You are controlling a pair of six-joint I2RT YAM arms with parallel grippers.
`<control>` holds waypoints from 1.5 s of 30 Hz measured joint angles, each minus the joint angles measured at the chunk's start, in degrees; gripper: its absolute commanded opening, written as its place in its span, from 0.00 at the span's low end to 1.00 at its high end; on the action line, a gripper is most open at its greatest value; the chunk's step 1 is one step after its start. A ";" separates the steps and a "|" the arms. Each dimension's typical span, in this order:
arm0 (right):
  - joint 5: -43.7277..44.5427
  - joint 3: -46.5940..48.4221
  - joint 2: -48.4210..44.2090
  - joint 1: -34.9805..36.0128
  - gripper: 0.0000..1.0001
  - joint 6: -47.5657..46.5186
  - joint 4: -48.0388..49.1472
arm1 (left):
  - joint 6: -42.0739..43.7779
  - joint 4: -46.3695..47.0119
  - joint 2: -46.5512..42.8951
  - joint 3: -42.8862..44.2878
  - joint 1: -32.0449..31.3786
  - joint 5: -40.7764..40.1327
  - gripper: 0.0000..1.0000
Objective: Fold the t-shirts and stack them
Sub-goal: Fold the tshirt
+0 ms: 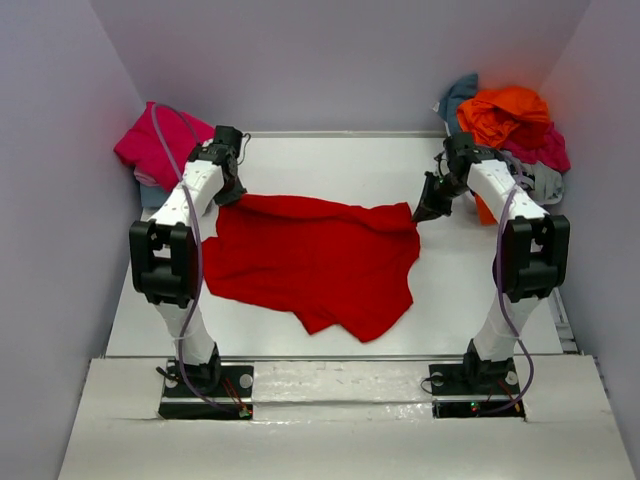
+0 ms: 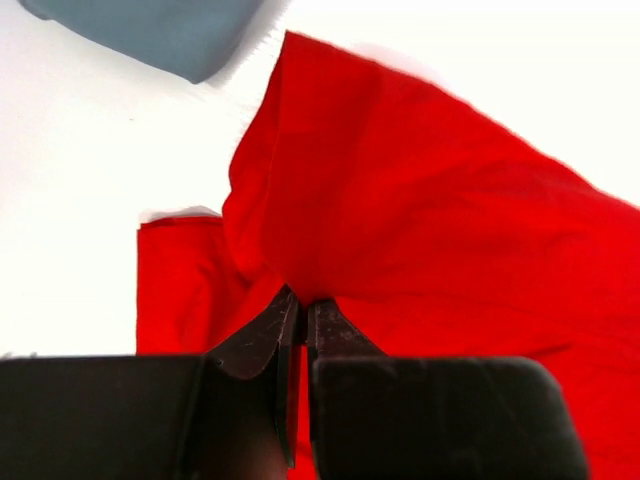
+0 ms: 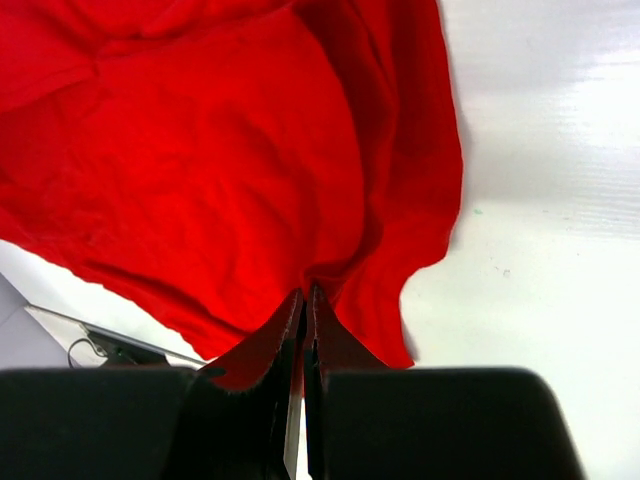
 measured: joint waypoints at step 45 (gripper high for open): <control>0.52 -7.23 4.37 2.47 0.45 -2.60 0.17 | 2.49 1.20 -4.44 -9.18 4.92 5.11 0.21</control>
